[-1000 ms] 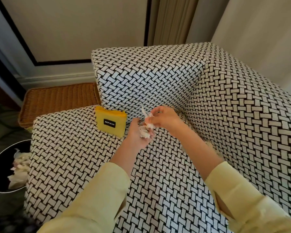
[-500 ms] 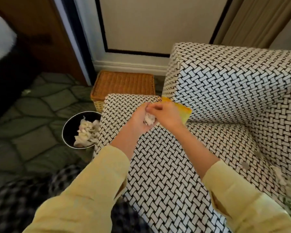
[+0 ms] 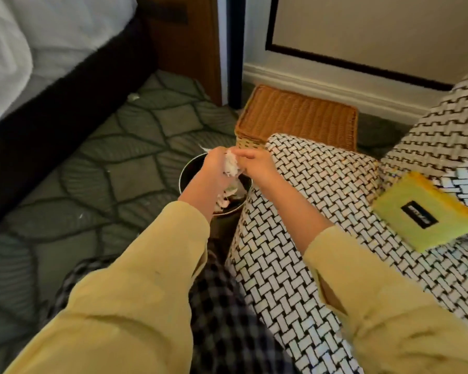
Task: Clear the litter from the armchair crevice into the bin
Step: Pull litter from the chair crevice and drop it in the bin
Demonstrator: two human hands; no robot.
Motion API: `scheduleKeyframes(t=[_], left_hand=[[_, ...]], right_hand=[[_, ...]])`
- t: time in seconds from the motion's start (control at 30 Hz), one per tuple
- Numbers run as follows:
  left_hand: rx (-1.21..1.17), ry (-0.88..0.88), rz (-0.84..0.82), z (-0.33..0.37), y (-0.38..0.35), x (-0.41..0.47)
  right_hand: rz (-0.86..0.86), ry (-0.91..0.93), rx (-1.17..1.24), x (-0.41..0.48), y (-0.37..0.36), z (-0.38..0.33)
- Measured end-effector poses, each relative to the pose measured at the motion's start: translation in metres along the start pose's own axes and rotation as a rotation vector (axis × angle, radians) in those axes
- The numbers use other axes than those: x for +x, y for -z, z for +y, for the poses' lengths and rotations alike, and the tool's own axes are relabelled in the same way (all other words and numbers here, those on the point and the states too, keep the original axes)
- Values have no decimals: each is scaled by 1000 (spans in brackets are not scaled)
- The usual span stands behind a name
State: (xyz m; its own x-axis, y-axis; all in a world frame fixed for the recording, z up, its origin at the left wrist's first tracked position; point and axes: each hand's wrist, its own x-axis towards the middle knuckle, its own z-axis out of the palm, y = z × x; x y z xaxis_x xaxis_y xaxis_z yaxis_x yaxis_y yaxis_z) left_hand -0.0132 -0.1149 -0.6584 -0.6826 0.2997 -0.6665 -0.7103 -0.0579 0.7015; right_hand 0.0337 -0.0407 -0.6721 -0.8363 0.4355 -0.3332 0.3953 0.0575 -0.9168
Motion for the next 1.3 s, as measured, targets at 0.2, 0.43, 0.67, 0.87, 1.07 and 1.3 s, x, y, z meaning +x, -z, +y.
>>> scheduleKeyframes(t=[0.2,0.43,0.67,0.87,1.07,1.3], left_hand=[[-69,53,165,1,33,63],[-40,46,172,-12,55,120],[67,128,117,-20,69,140],[178,49,54,-5,69,111],[249,-48,-18,1,45,52],[260,-105,-211,-7,-22,-41]], right_hand=[[-27,-356,357,62,-49,21],[42,-563,543,103,-81,59],[67,-667,575,127,-81,68],[39,-582,672,97,-65,55],[-13,-490,729,33,-29,14],[74,-257,835,-53,52,-7]])
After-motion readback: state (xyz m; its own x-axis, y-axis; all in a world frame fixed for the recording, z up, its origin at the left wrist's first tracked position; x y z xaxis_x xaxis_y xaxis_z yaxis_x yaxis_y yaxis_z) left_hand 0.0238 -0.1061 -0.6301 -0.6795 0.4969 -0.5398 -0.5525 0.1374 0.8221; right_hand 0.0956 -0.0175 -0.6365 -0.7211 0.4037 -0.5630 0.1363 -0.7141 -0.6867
